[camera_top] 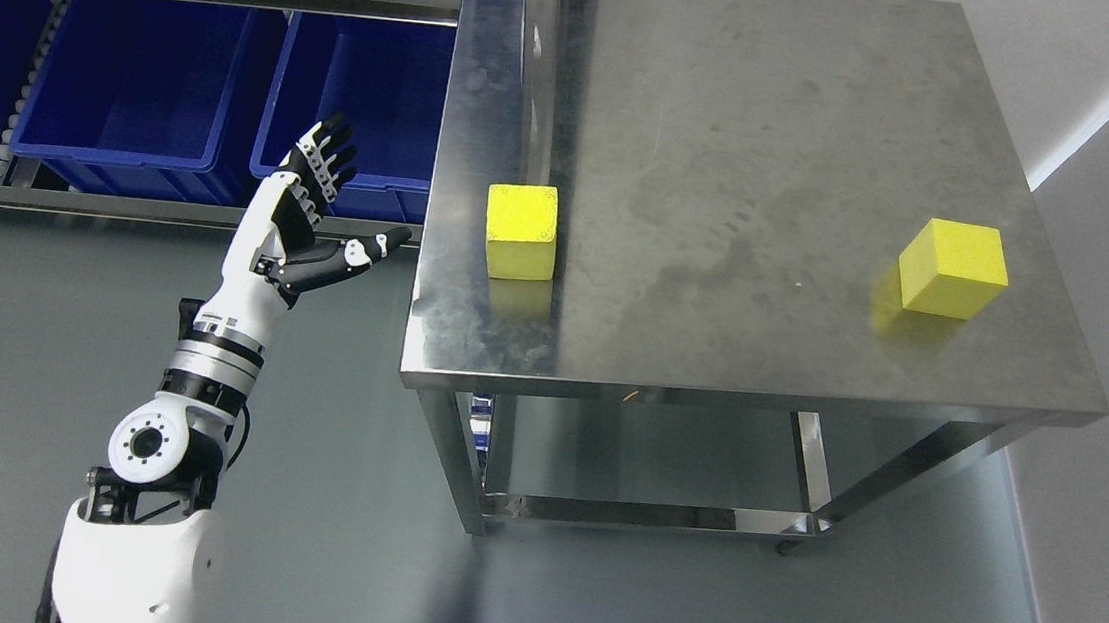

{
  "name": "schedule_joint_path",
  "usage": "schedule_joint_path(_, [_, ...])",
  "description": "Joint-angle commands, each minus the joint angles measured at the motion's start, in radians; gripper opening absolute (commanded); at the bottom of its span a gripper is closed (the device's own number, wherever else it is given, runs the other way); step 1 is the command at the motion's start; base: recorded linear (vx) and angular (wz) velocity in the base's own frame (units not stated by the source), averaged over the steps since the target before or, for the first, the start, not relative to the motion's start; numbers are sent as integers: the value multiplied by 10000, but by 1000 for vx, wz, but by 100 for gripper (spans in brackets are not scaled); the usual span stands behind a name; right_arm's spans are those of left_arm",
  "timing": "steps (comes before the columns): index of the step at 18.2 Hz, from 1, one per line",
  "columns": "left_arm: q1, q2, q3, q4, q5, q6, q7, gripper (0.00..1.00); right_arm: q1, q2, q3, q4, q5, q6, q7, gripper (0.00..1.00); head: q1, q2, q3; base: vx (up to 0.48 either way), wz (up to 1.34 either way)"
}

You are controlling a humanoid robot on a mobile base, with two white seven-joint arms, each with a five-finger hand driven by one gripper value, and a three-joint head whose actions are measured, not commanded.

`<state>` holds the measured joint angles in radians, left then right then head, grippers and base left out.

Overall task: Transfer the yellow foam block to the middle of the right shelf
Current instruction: 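Reach the left hand toward the nearer yellow foam cube on the table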

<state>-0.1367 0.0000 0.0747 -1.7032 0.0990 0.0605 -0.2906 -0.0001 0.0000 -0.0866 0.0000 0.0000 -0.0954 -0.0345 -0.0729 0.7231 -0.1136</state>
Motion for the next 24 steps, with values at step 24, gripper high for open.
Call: schedule_joint_path(24, [-3466,1979,-2293,2243,-2632,-590,-5116,98,16,-175,-9,-175,31,3,7,100,0,0,0,0,0])
